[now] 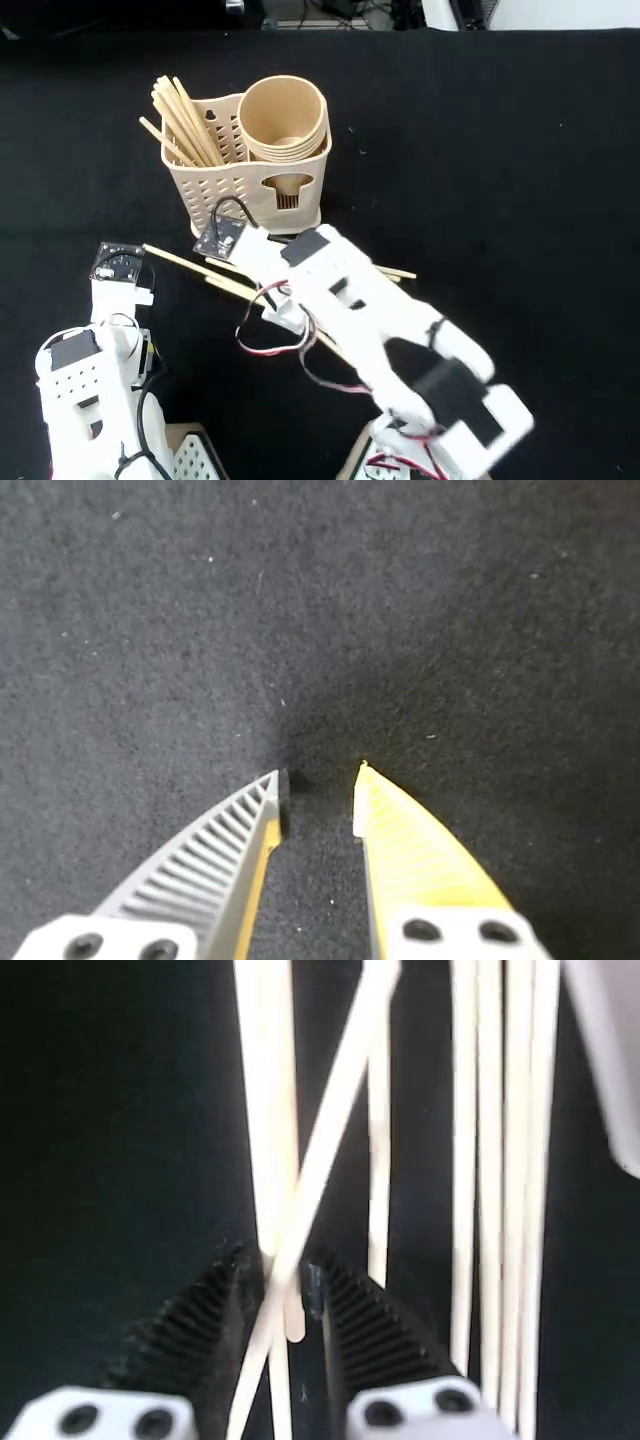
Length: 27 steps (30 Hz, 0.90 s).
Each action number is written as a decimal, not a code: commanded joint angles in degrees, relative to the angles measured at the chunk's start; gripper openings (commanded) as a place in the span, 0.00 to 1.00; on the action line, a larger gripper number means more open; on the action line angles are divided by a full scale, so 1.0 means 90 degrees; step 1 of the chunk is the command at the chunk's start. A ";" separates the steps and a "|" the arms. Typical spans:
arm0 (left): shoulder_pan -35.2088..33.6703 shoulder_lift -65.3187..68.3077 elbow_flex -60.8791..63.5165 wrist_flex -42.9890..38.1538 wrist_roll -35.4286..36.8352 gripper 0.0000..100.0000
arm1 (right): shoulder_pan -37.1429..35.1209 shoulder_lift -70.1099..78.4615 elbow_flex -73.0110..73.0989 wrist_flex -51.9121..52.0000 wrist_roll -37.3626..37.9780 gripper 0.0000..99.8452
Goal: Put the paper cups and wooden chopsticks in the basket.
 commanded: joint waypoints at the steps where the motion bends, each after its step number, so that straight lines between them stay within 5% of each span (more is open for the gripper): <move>1: 0.0142 -0.0020 0.0015 -0.0078 -0.0010 0.14 | 0.0117 -0.0855 -0.0073 0.0244 -0.0049 0.01; 13: 0.0142 -0.0020 0.0015 -0.0078 -0.0010 0.14 | 0.0098 -0.1900 -0.0073 0.0264 -0.0107 0.01; 27: 0.0142 -0.0020 0.0015 -0.0078 -0.0010 0.14 | -0.0137 -0.1079 0.1665 -0.0996 -0.0303 0.01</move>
